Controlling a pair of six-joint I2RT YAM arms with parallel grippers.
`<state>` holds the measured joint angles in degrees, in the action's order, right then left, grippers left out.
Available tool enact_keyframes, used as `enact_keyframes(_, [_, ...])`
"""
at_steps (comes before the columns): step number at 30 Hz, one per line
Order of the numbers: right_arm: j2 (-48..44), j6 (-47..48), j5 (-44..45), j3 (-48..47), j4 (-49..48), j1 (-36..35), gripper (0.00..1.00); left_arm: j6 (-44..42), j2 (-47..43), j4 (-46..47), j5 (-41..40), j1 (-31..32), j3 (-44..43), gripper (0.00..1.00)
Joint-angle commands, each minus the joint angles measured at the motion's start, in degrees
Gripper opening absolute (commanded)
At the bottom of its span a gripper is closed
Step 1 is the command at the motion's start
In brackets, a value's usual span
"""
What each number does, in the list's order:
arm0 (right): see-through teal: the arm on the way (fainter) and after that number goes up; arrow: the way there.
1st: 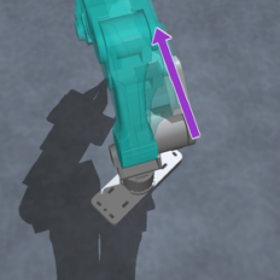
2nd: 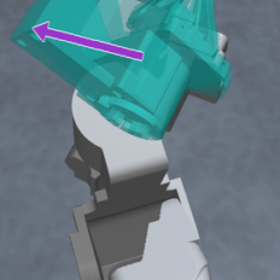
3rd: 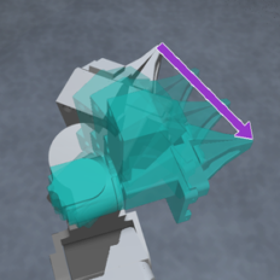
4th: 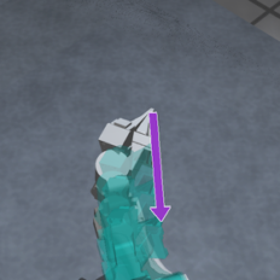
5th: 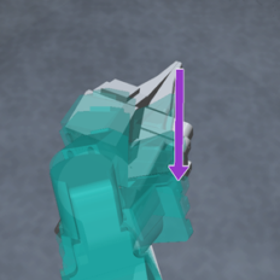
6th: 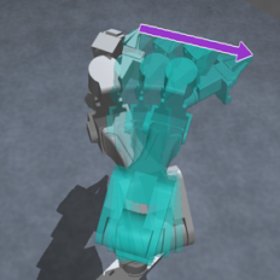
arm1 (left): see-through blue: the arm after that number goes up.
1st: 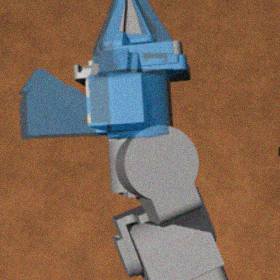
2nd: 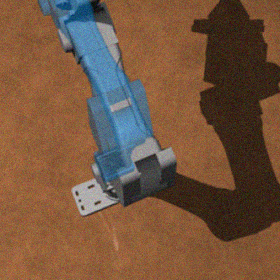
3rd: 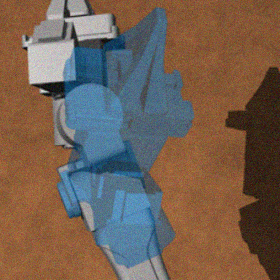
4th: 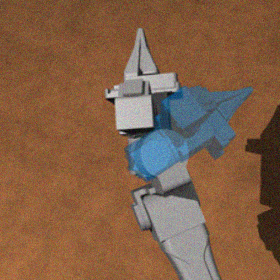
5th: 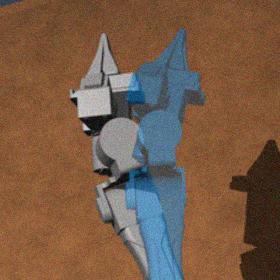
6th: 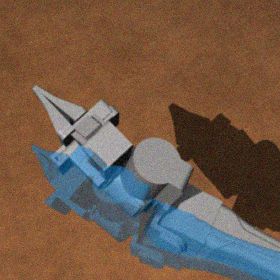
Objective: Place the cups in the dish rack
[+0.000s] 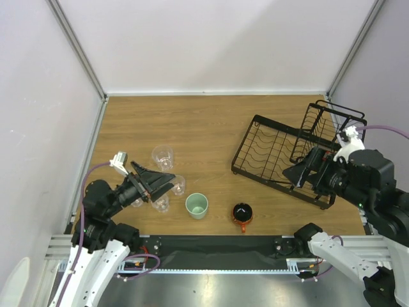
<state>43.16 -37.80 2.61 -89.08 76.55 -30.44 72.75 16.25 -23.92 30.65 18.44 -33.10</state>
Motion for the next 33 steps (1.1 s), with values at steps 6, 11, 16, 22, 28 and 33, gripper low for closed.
enact_keyframes(6, [-0.7,4.3,-15.9,6.6,0.3,-0.3,1.00,1.3,8.3,0.9,5.2,-0.6,-3.8,1.00])
enact_keyframes(11, [1.3,6.3,-19.7,12.2,-1.3,-0.4,1.00,-4.9,12.2,-5.8,2.1,-0.7,-9.4,1.00])
enact_keyframes(16, [3.5,7.3,-19.8,13.7,-2.4,-2.7,0.96,-4.3,10.8,-7.9,5.4,-6.8,-6.6,1.00])
enact_keyframes(22, [7.3,2.0,-7.0,16.2,-3.3,-16.6,0.95,0.7,7.3,-1.6,5.3,-8.2,-2.9,1.00])
enact_keyframes(28, [15.1,-6.8,11.3,16.6,-2.9,-36.7,0.94,-9.0,15.0,-12.8,4.1,-8.2,-10.5,0.99])
enact_keyframes(33, [16.8,-7.0,15.4,23.9,-9.1,-37.9,0.91,-16.8,18.1,-17.6,1.9,-8.2,-17.6,0.98])
